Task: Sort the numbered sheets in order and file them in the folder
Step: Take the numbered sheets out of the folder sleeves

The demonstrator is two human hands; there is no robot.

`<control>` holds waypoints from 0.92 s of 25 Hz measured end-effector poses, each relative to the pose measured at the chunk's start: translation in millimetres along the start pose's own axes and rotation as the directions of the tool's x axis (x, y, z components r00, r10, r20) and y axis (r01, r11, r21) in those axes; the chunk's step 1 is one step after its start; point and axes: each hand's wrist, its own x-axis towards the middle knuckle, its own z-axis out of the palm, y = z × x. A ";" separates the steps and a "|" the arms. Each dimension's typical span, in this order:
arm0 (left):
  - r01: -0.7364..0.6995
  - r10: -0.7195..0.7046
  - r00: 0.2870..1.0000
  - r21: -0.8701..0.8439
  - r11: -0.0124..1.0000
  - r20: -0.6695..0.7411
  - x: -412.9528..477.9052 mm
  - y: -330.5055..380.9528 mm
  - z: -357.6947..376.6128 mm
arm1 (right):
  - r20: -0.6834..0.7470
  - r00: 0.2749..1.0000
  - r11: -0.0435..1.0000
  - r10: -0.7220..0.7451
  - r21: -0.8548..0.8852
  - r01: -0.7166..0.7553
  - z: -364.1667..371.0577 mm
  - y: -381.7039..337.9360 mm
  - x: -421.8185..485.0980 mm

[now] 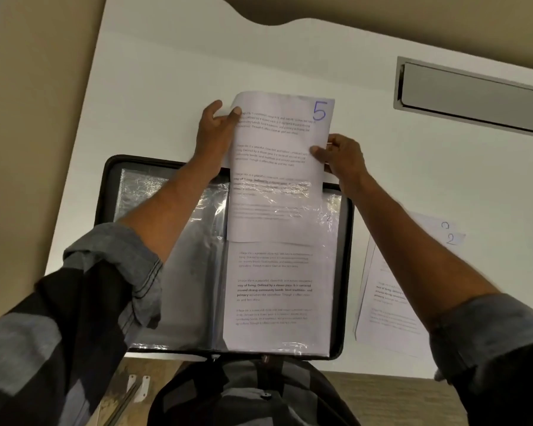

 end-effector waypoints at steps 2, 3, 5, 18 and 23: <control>0.012 -0.012 1.000 0.037 0.999 0.004 -14.0 -11.2 2.2 | -0.091 0.995 0.996 -0.038 0.073 0.045 -3.2 -12.2 8.8; -0.003 0.001 1.000 0.055 0.998 0.020 -21.6 -17.3 4.2 | -0.119 0.991 0.993 -0.065 0.088 0.076 -5.5 -20.7 12.1; -0.046 0.044 0.998 0.060 0.997 0.043 -32.4 -25.4 8.0 | -0.153 0.979 0.986 -0.135 0.076 0.148 -8.5 -40.9 16.9; -0.171 0.182 0.983 -0.227 0.959 0.028 -81.3 42.6 51.6 | -0.159 0.912 0.913 -0.378 0.098 0.396 -61.5 -82.5 -49.6; -0.150 0.170 0.971 -0.120 0.981 0.171 -149.4 12.6 92.4 | -0.354 0.890 0.940 -0.288 0.074 0.334 -141.2 -25.6 -107.6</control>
